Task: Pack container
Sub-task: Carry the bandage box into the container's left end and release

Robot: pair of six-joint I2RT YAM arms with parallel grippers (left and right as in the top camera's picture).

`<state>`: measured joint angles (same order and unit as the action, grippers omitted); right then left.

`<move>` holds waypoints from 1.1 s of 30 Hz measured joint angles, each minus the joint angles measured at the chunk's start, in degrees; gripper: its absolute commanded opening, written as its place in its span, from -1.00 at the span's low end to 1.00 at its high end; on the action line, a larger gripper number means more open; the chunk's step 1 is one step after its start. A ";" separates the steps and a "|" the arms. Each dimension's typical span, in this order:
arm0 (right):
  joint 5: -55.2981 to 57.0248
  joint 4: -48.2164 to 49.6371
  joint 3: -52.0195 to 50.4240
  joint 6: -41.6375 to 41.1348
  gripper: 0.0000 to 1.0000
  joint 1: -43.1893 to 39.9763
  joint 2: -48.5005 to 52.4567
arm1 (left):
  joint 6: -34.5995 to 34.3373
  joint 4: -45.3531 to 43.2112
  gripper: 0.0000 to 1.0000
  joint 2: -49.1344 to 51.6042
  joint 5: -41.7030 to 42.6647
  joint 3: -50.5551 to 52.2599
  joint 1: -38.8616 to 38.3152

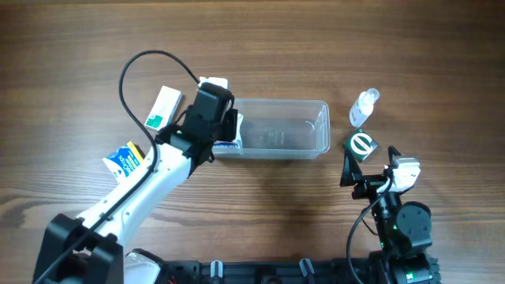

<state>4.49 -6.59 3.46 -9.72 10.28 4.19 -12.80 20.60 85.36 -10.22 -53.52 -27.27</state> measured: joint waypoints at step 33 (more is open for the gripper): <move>0.00 0.00 0.00 0.00 0.99 0.00 0.00 | -2.58 0.35 -0.88 9.66 6.93 -0.04 -0.07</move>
<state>4.49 -6.59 3.46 -9.72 10.28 4.19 -15.38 20.95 95.02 -3.29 -53.56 -27.33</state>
